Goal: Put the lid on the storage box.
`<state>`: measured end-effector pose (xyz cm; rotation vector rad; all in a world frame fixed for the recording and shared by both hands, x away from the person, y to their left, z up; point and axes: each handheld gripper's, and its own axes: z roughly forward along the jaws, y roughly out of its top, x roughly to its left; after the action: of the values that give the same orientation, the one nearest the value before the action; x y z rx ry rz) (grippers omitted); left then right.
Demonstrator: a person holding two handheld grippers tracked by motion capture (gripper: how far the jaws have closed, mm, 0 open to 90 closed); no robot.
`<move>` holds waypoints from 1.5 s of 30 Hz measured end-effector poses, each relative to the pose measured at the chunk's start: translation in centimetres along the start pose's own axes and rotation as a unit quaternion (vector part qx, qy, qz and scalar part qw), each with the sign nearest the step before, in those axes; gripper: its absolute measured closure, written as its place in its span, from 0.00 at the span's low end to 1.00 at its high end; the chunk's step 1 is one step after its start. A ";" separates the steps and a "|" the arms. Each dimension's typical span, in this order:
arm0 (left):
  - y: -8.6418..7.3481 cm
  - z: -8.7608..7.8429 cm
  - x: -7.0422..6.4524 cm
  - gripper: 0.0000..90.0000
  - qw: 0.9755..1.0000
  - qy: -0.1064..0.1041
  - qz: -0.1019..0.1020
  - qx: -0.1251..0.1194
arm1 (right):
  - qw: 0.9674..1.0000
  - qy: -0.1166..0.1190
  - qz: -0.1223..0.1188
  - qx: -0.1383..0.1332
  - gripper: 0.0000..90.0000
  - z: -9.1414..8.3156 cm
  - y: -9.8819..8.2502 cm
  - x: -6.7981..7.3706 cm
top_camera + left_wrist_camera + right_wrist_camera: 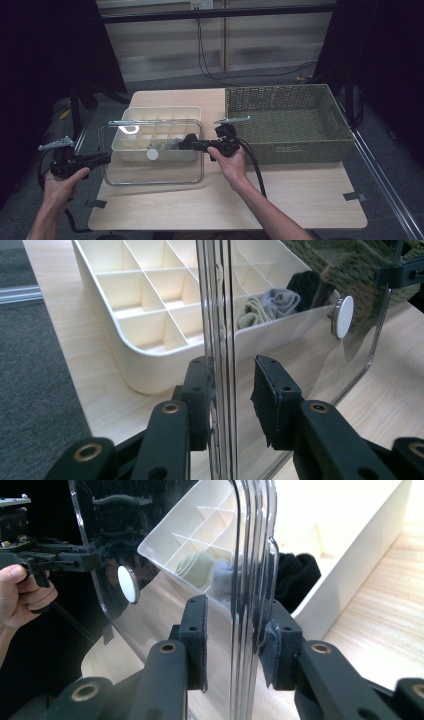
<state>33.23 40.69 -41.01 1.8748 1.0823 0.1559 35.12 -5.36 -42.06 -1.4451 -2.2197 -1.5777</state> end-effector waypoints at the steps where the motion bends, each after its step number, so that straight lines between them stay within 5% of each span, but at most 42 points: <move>1: 0.1 0.0 0.1 0.76 1.000 0.001 0.001 0.000 | 1.000 -0.001 0.000 0.000 0.75 0.0 0.2 0.0; 45: 6.8 0.8 2.1 0.74 0.999 0.033 0.004 -0.006 | 1.000 -0.020 -0.009 -0.022 0.74 1.5 7.3 -0.6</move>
<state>39.06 40.56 -36.92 1.8754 1.1158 0.2294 41.28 -4.38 -37.89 -1.4839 -2.2398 -1.6286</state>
